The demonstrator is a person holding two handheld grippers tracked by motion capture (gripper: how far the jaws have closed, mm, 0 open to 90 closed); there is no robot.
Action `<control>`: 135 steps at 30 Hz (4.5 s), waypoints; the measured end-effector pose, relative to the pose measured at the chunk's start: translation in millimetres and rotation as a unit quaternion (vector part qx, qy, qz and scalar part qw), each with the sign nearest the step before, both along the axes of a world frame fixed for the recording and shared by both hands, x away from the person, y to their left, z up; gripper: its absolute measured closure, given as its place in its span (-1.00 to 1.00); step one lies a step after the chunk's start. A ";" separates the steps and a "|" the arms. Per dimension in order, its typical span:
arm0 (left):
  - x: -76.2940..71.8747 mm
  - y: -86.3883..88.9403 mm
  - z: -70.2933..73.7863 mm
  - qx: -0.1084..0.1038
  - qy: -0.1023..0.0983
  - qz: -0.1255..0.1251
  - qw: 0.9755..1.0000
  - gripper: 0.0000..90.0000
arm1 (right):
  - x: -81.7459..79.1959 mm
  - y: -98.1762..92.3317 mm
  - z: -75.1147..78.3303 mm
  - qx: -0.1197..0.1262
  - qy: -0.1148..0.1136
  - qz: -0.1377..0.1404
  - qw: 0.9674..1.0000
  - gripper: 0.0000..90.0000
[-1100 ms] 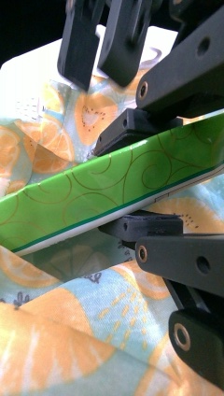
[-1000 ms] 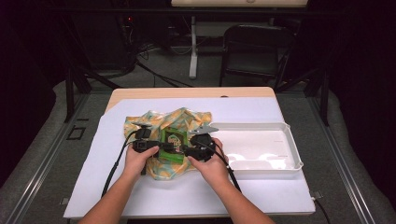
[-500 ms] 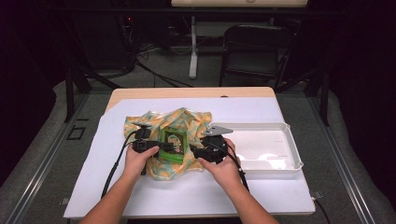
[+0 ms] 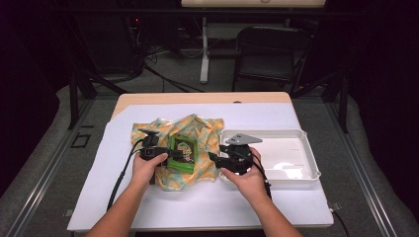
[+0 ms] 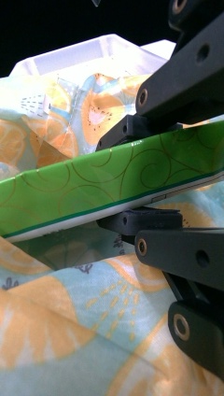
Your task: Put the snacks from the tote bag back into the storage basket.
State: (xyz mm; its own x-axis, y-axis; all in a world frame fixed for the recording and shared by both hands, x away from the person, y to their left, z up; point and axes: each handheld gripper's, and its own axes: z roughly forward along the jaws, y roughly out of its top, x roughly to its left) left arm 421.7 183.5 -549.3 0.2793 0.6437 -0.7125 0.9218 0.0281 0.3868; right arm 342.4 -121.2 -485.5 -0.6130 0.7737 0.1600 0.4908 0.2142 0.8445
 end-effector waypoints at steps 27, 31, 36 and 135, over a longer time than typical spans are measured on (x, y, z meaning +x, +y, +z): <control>-10.7 5.7 25.9 0.023 0.030 0.026 0.999 0.60 | -10.9 -12.0 13.7 0.025 -0.027 0.002 0.999 0.09; -13.3 6.6 30.7 0.023 0.031 0.024 0.999 0.60 | -11.2 -13.1 14.5 0.025 -0.029 0.002 0.999 0.09; -17.6 4.9 34.9 0.026 0.036 0.024 0.999 0.60 | -11.5 -14.0 15.4 0.028 -0.031 0.002 0.999 0.09; -54.7 -89.7 142.2 0.071 -0.252 -0.082 0.962 0.60 | -2.3 -39.9 17.0 0.090 -0.009 -0.017 0.996 0.13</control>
State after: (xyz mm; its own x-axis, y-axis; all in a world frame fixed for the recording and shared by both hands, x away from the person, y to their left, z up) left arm 367.0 93.8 -407.1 0.6718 0.6429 -0.3679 0.6039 -0.1878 0.7746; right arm 340.1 -161.2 -468.5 -0.5901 0.7544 0.2874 0.4806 0.0422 0.8759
